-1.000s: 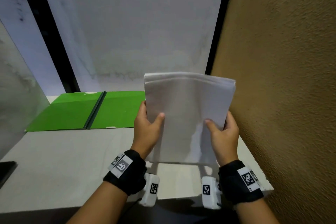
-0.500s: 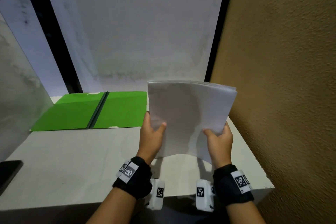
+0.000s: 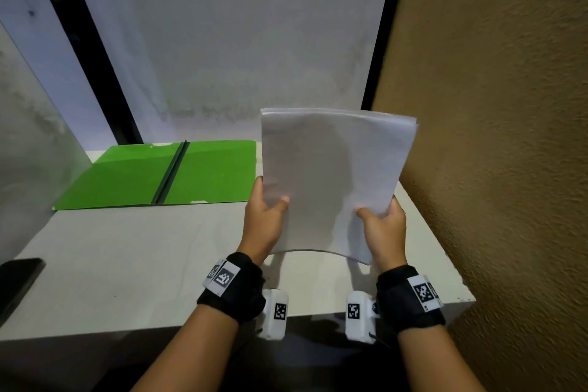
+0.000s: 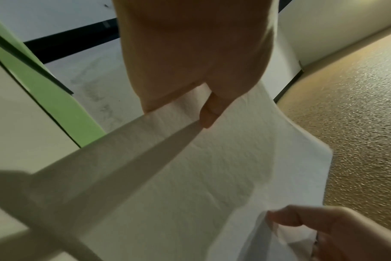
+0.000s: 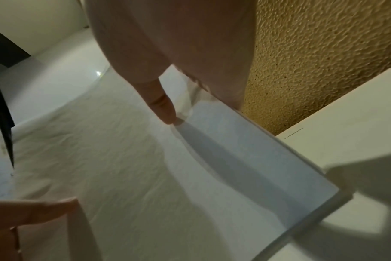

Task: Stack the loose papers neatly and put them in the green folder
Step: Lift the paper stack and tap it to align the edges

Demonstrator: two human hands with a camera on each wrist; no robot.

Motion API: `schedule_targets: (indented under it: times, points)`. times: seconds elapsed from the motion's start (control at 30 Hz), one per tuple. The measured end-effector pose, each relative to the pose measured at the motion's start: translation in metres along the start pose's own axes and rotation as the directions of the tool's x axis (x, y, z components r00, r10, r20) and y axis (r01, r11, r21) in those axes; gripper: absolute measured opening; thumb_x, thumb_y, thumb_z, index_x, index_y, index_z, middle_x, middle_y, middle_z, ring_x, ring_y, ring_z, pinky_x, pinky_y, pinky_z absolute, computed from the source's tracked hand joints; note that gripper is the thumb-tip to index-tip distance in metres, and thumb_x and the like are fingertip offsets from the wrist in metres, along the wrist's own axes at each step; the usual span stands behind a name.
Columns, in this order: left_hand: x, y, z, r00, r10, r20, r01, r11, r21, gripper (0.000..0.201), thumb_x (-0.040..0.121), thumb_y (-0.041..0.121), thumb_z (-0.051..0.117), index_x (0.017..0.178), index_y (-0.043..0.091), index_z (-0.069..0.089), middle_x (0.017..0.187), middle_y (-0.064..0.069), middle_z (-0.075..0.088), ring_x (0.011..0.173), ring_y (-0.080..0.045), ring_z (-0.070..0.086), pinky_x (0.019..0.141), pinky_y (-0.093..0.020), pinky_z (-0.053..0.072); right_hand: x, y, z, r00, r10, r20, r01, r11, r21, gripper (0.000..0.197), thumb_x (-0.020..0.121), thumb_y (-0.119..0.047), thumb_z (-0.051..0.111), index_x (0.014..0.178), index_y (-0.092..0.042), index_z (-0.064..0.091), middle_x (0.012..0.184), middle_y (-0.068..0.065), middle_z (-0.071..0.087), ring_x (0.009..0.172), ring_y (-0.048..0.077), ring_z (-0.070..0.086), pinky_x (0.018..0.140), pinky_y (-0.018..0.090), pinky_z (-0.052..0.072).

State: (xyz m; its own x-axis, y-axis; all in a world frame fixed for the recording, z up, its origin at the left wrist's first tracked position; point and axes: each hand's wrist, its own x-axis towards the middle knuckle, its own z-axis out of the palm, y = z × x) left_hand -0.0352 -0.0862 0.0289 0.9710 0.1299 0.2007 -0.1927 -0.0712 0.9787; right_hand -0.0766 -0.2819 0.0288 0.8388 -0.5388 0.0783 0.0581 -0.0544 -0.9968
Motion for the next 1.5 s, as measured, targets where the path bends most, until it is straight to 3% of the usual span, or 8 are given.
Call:
schedule_targets:
  times: [0.3, 0.5, 0.63, 0.7, 0.8, 1.0, 1.13, 1.5]
  points:
    - [0.006, 0.005, -0.009, 0.998, 0.066, 0.0, -0.066, 0.997, 0.033, 0.048, 0.088, -0.009, 0.057, 0.124, 0.023, 0.058, 0.119, 0.011, 0.069, 0.111, -0.001, 0.063, 0.1, -0.027, 0.048, -0.003, -0.016, -0.005, 0.986, -0.148, -0.078, 0.131, 0.974, -0.185, 0.081, 0.084, -0.016, 0.073, 0.151, -0.025, 0.029, 0.145, 0.003, 0.047, 0.138, 0.024, 0.042, 0.112, 0.048, 0.039]
    - [0.013, 0.045, -0.023, 0.935, 0.342, 0.097, -0.355, 0.883, 0.308, 0.035, 0.084, -0.009, 0.051, 0.106, 0.018, 0.056, 0.093, 0.0, 0.071, 0.086, -0.027, 0.066, 0.073, -0.042, 0.054, -0.016, -0.101, -0.014, 0.705, -0.709, -0.015, 0.589, 0.596, -0.545, 0.096, 0.077, -0.023, 0.075, 0.159, -0.017, 0.025, 0.164, 0.006, 0.029, 0.155, 0.027, 0.016, 0.123, 0.059, 0.007]
    - [0.014, 0.073, -0.026, 0.832, 0.522, 0.187, -0.535, 0.667, 0.518, 0.034, 0.072, -0.007, 0.047, 0.096, 0.016, 0.054, 0.077, -0.004, 0.061, 0.074, -0.032, 0.054, 0.066, -0.035, 0.033, 0.0, -0.131, -0.023, 0.766, -0.574, 0.29, 0.628, 0.571, -0.528, 0.074, 0.073, -0.013, 0.067, 0.142, -0.033, 0.048, 0.122, -0.009, 0.066, 0.12, 0.008, 0.056, 0.119, 0.058, 0.024]
    - [0.015, 0.083, -0.028, 0.803, 0.547, 0.238, -0.566, 0.573, 0.593, 0.036, 0.067, -0.004, 0.047, 0.096, 0.018, 0.054, 0.076, -0.001, 0.057, 0.075, -0.03, 0.05, 0.073, -0.038, 0.034, 0.013, -0.13, -0.029, 0.777, -0.475, 0.414, 0.626, 0.654, -0.425, 0.041, 0.074, -0.009, 0.065, 0.113, -0.025, 0.067, 0.094, -0.001, 0.072, 0.087, 0.013, 0.064, 0.086, 0.043, 0.054]
    - [0.016, 0.084, -0.029, 0.784, 0.583, 0.211, -0.568, 0.539, 0.621, 0.035, 0.07, 0.0, 0.054, 0.1, 0.019, 0.058, 0.09, 0.002, 0.06, 0.092, -0.028, 0.053, 0.092, -0.05, 0.038, 0.016, -0.119, -0.029, 0.773, -0.45, 0.447, 0.584, 0.781, -0.224, 0.016, 0.083, 0.0, 0.068, 0.082, -0.016, 0.073, 0.078, 0.003, 0.072, 0.068, 0.01, 0.059, 0.062, 0.029, 0.046]
    - [0.03, 0.05, -0.052, 0.909, 0.338, -0.244, -0.287, 0.932, 0.223, 0.11, 0.065, 0.019, 0.087, 0.154, 0.016, 0.024, 0.161, -0.006, 0.026, 0.15, -0.019, 0.023, 0.122, -0.041, 0.02, 0.021, -0.085, -0.037, 0.907, -0.305, 0.292, 0.318, 0.948, 0.001, 0.034, 0.085, 0.013, 0.069, 0.086, -0.021, 0.071, 0.073, -0.019, 0.076, 0.064, -0.005, 0.067, 0.059, 0.015, 0.053]
    - [0.036, 0.036, -0.064, 0.998, -0.067, -0.014, 0.061, 0.962, -0.266, 0.068, 0.067, -0.004, 0.082, 0.13, 0.001, 0.057, 0.124, -0.017, 0.068, 0.117, -0.034, 0.065, 0.094, -0.039, 0.052, 0.025, -0.062, -0.045, 0.958, -0.162, 0.237, 0.159, 0.987, 0.03, 0.03, 0.081, 0.014, 0.069, 0.09, -0.015, 0.071, 0.074, -0.01, 0.078, 0.068, 0.006, 0.07, 0.059, 0.019, 0.055]
    - [0.023, 0.0, -0.064, 0.994, -0.073, 0.086, 0.088, 0.979, -0.184, 0.045, 0.071, -0.002, 0.078, 0.109, 0.019, 0.067, 0.097, 0.003, 0.078, 0.086, -0.011, 0.072, 0.076, -0.025, 0.058, 0.008, -0.005, -0.047, 0.974, 0.026, 0.227, -0.027, 1.0, -0.001, 0.037, 0.082, 0.012, 0.064, 0.111, -0.011, 0.065, 0.104, 0.008, 0.071, 0.091, 0.02, 0.064, 0.075, 0.034, 0.049]
